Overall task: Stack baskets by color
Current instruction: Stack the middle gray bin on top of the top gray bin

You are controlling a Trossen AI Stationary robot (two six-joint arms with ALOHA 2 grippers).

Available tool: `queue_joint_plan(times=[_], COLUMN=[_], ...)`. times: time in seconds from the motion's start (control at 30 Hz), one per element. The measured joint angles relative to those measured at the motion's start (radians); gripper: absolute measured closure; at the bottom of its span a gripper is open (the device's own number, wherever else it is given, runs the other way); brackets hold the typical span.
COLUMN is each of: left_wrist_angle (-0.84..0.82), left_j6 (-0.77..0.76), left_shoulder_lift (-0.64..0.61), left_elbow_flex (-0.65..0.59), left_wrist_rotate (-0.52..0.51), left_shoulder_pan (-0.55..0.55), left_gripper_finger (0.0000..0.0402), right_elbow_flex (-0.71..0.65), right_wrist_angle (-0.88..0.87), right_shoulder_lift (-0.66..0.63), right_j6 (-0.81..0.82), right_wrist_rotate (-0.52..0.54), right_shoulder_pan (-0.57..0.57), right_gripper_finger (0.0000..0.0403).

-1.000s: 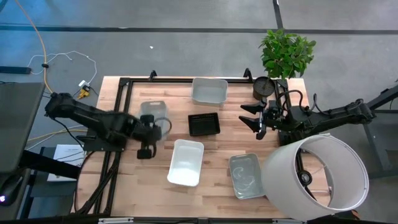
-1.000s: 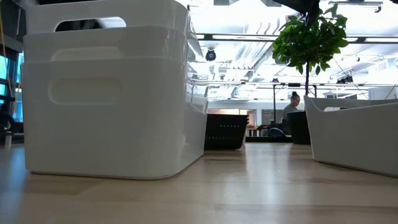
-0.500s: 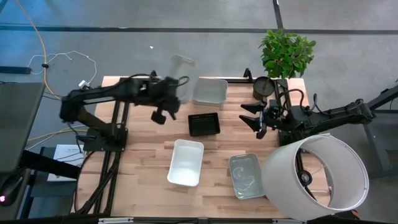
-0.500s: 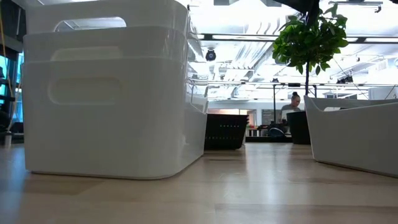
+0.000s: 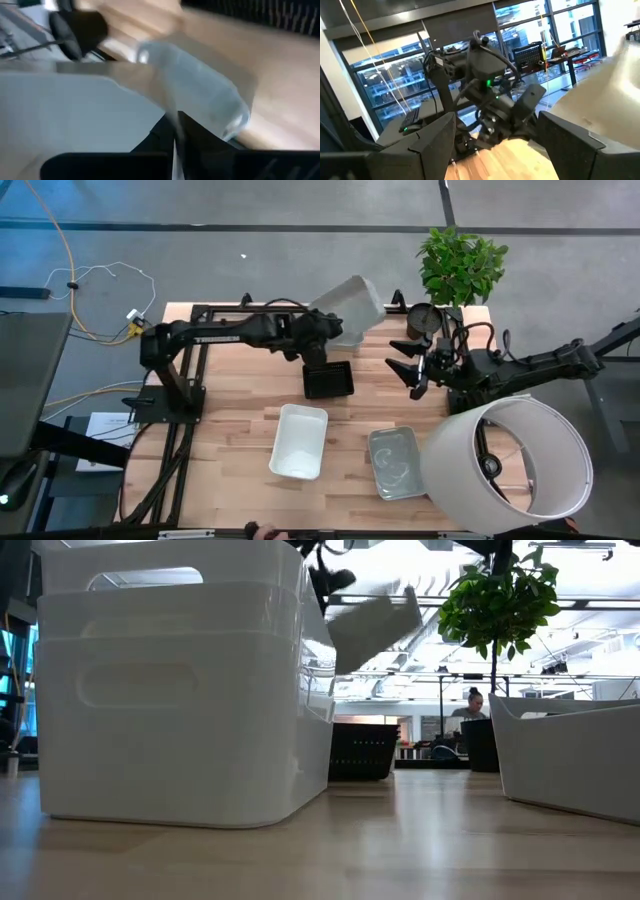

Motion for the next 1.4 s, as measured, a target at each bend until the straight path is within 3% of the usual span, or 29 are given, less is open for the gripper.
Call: queue_joint_plan(times=[0.1, 0.4, 0.77, 1.07, 1.4], left_wrist_angle=[-0.003, -0.001, -0.046, -0.022, -0.011], left_j6=[0.069, 0.122, 0.111, 0.213, 0.19], left_shoulder_lift=[0.052, 0.125, 0.122, 0.122, 0.114], left_elbow_flex=[-0.004, -0.007, -0.033, -0.155, -0.176], left_wrist_rotate=[-0.057, -0.059, -0.054, -0.049, -0.136], left_shoulder_pan=[0.019, 0.041, 0.094, 0.109, 0.071], left_gripper_finger=[0.0401, 0.0401, 0.0401, 0.0401, 0.0401], right_elbow_flex=[0.0, 0.0, -0.001, -0.001, -0.001], right_wrist_angle=[-0.001, -0.017, -0.04, -0.05, -0.053], right_shoulder_lift=[0.0, 0.0, 0.0, 0.0, 0.0], right_j6=[-0.005, -0.034, -0.05, -0.05, -0.05], right_wrist_rotate=[0.0, -0.001, -0.001, -0.002, -0.002], right_shoulder_pan=[0.0, 0.0, 0.0, 0.0, 0.0], right_gripper_finger=[0.0133, 0.0133, 0.0133, 0.0133, 0.0133])
